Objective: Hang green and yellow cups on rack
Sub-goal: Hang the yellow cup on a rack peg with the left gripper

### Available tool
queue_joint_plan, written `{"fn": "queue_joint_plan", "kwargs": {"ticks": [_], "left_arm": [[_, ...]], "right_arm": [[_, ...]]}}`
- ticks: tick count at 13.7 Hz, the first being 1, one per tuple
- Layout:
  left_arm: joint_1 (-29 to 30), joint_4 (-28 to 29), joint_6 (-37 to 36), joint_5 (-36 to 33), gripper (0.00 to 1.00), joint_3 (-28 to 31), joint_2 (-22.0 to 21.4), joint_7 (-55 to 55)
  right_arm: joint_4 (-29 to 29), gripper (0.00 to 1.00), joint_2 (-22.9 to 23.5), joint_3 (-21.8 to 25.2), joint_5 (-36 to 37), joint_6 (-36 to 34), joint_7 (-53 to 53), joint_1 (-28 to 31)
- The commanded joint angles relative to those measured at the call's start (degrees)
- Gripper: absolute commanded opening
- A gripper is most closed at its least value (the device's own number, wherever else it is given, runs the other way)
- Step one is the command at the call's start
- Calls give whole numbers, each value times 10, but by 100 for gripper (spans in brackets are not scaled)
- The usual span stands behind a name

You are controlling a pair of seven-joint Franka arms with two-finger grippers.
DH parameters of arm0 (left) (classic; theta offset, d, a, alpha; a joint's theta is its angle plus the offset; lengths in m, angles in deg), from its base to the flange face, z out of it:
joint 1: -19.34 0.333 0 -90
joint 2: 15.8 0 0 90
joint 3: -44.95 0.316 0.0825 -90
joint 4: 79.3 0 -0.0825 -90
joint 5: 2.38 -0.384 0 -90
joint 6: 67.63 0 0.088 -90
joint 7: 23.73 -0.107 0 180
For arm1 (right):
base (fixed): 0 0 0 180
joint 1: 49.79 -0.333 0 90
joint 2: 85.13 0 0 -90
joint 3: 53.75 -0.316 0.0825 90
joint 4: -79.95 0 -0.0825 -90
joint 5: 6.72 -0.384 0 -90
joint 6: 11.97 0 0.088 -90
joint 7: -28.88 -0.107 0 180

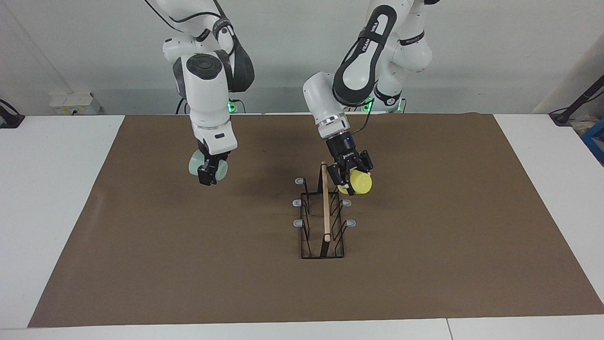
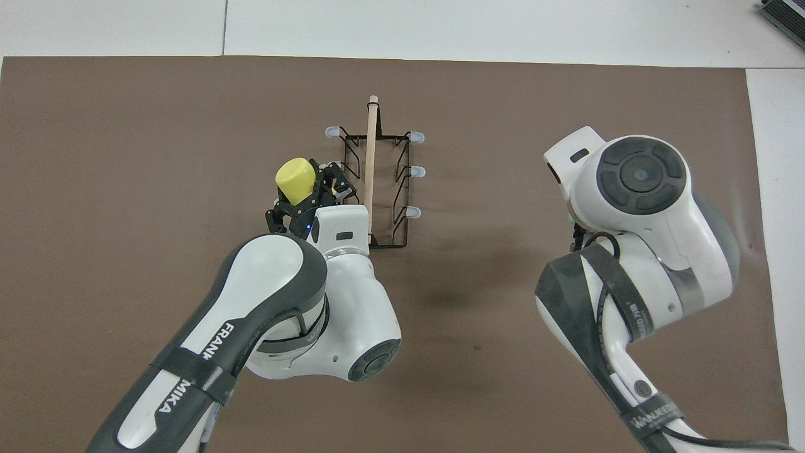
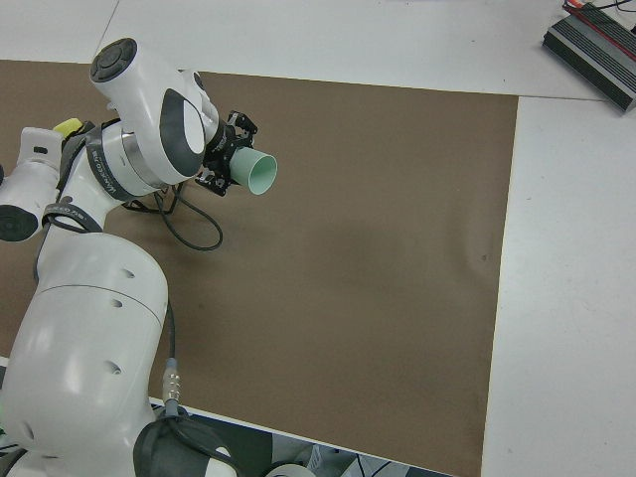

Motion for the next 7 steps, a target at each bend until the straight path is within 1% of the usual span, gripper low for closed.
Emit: {"fn": "queue_joint_plan", "kwargs": {"ticks": [1,2,3,7], "left_arm": [[-15,7,-2,-10,14,9,-3,14],[-18,6,-5,-8,91,9,-4,14],[-17,6,-6,-7,100,9,-9,12],[-17,-1,-4,13,100,8,-24,4]], "right_arm": [[2,0,-7,-6,-83,28,-12,5],[2,0,-7,-6,-120,35,-12,5],[2,0,-7,-7,-150,46,-12,6],[3,0,-5,-7,-235,79,-12,6]]}}
